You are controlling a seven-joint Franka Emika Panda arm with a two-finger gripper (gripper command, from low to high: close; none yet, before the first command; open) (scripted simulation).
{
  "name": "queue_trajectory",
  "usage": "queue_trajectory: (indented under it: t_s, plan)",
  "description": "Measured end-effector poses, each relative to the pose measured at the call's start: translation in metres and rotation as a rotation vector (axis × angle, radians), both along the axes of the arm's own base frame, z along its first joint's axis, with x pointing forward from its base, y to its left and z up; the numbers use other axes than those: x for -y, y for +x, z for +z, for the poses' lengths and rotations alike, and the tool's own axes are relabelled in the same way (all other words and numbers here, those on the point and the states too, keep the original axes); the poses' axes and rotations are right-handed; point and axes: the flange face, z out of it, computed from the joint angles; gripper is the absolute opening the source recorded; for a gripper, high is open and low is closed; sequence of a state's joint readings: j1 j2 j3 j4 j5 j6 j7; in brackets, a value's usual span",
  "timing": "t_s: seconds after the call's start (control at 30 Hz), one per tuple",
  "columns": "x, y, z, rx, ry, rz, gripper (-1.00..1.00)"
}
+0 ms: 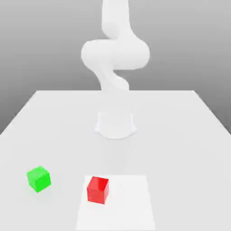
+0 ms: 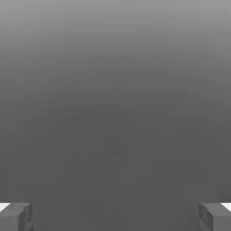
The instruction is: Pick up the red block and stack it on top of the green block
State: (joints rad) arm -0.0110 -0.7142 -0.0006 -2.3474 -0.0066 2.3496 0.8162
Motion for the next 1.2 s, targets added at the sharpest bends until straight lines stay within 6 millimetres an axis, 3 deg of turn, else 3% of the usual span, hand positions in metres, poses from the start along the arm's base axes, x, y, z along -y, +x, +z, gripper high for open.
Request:
queue_trajectory:
  t_s: [0.13, 0.3, 0.47, 0.67, 0.87, 0.9, 1.1, 1.2]
  plan:
    - [0.010, 0.045, -0.095, -0.150, 0.012, -0.042, 0.00]
    - [0.024, 0.068, -0.212, -0.324, 0.031, -0.092, 0.00]
    - [0.036, 0.059, -0.326, -0.498, 0.054, -0.141, 0.00]
    - [0.046, 0.017, -0.444, -0.692, 0.086, -0.200, 0.00]
    - [0.045, 0.011, -0.510, -0.712, 0.088, -0.202, 0.00]
    - [0.045, 0.011, -0.516, -0.712, 0.088, -0.202, -1.00]
    - [0.045, 0.010, -0.519, -0.712, 0.088, -0.203, -1.00]
    - [0.045, 0.012, -0.499, -0.712, 0.089, -0.202, -1.00]
